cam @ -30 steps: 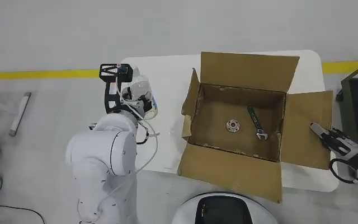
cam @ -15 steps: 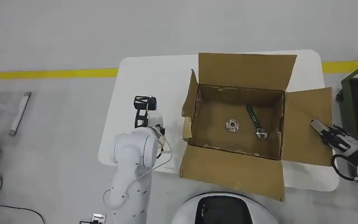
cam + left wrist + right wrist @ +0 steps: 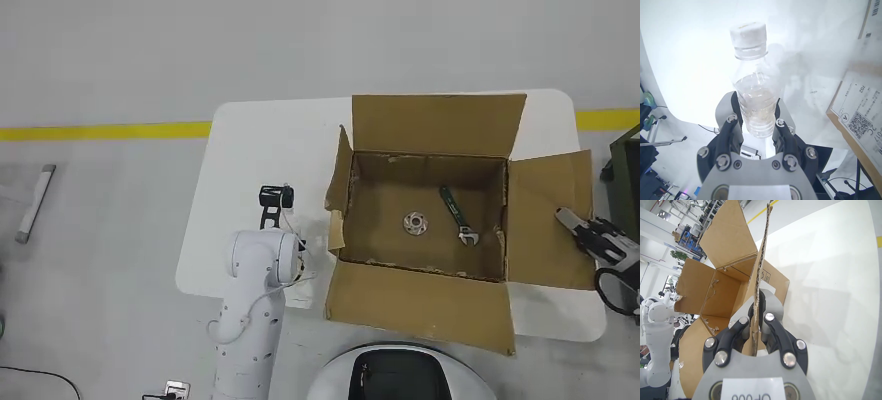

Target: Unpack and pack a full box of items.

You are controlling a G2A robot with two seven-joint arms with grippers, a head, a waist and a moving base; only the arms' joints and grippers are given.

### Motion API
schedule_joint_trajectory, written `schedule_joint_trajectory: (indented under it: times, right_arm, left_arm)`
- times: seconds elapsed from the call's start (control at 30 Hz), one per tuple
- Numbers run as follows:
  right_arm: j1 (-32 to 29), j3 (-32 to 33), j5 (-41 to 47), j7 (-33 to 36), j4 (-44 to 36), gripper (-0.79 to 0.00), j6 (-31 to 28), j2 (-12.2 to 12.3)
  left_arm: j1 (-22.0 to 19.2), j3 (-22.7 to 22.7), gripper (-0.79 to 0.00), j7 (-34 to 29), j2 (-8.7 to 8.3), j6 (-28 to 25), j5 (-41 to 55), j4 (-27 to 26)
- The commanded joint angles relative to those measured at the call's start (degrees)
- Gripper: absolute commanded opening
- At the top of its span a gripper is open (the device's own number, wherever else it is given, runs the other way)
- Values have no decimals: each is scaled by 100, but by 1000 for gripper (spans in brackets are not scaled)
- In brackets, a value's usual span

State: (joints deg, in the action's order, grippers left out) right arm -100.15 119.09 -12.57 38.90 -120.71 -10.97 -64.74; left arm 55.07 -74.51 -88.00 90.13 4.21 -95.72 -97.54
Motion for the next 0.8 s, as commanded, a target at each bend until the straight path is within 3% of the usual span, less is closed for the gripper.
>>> schedule_joint_trajectory:
  times: [0.0,0.07,0.1,0.17,0.2,0.27,0.3,0.33,0.5,0.63,0.67,0.7,0.73,0.77]
  right_arm:
    - [38,9,1,8,6,-785,6,10]
    - [64,22,11,11,12,-785,15,19]
    - [72,30,23,-4,7,-785,18,21]
    - [63,36,28,-10,-7,-754,17,27]
    - [57,40,28,-26,-14,-545,14,28]
    - [39,44,10,-69,-43,-416,-7,31]
    - [24,53,-14,-91,-65,-314,-20,32]
    - [7,71,-23,-127,-96,0,-18,32]
    - [-73,276,-79,-396,-356,0,-21,27]
    - [-109,571,-222,-983,-844,-22,1,0]
    - [-133,606,-247,-1055,-992,-342,-45,-5]
    - [-143,635,-321,-1079,-1185,-520,-126,-3]
    - [-160,643,-413,-1044,-1334,-770,-202,1]
    - [-141,626,-620,-934,-1393,-785,-402,21]
  left_arm:
    - [-6,23,-785,0,12,34,47,50]
    - [-4,46,-785,0,20,64,56,83]
    - [-4,55,-748,0,28,86,122,85]
    - [-16,74,-348,0,35,111,112,109]
    - [-25,78,0,0,40,132,137,121]
    - [-48,93,0,0,47,136,158,132]
    - [-53,98,0,0,50,140,159,131]
    - [-56,102,0,0,52,144,157,126]
    - [-43,66,0,0,56,171,117,-23]
    - [1,15,0,0,57,217,45,-346]
    - [21,-2,0,0,59,237,65,-448]
    - [29,-24,0,0,59,251,58,-576]
    - [45,-39,0,0,59,247,48,-678]
    - [51,-60,0,0,58,233,51,-797]
